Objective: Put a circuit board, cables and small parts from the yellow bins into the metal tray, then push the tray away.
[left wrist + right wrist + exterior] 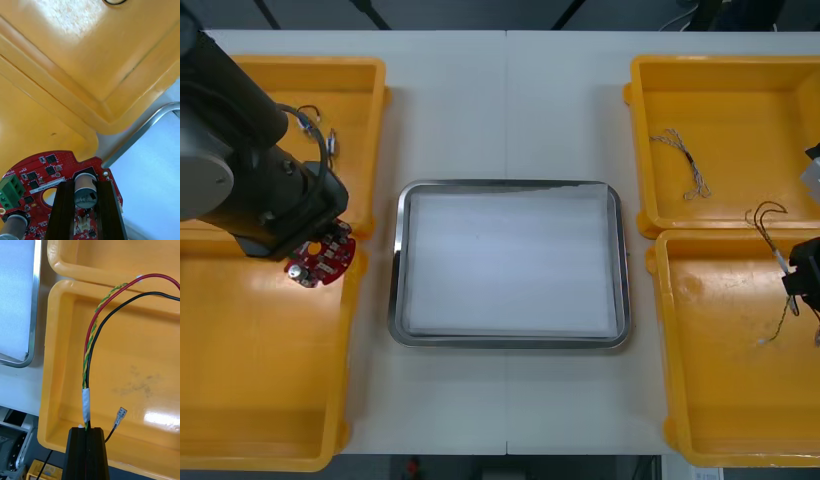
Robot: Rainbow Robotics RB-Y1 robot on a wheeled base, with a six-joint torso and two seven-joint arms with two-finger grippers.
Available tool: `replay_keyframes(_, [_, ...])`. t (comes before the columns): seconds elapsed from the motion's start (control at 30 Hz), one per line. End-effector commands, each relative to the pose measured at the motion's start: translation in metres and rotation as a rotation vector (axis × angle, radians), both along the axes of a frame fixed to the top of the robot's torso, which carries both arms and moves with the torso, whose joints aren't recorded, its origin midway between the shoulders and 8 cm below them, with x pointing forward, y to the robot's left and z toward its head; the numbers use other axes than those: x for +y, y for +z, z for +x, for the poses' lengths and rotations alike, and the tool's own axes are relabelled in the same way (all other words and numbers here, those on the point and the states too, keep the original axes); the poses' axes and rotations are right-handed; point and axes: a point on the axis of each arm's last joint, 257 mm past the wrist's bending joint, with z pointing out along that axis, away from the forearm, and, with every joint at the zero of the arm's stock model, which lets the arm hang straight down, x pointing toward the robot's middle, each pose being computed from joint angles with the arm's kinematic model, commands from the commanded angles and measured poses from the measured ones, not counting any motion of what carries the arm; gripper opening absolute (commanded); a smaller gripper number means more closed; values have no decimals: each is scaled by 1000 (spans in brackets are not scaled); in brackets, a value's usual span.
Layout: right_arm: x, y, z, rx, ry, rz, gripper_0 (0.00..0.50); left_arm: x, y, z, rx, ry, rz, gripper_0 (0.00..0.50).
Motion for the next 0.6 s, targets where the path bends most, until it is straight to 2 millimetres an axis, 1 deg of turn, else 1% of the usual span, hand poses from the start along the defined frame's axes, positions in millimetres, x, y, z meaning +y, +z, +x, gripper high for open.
replay_keyframes(0.03, [2,18,5,-42,120,-113,0,-30,5,6,-32,-50,10,0])
replay_keyframes(0.13, [5,21,6,-47,142,-114,0,-41,1,8,-40,-26,-3,0])
replay_keyframes(0.23, [11,23,6,-49,178,-113,0,-57,-3,10,-56,-5,-13,0])
replay_keyframes(0.37, [17,25,5,-49,215,-122,0,-74,-13,13,-52,25,-17,0])
replay_keyframes(0.6, [25,22,6,-35,280,-174,0,-104,-26,15,-50,69,-25,0])
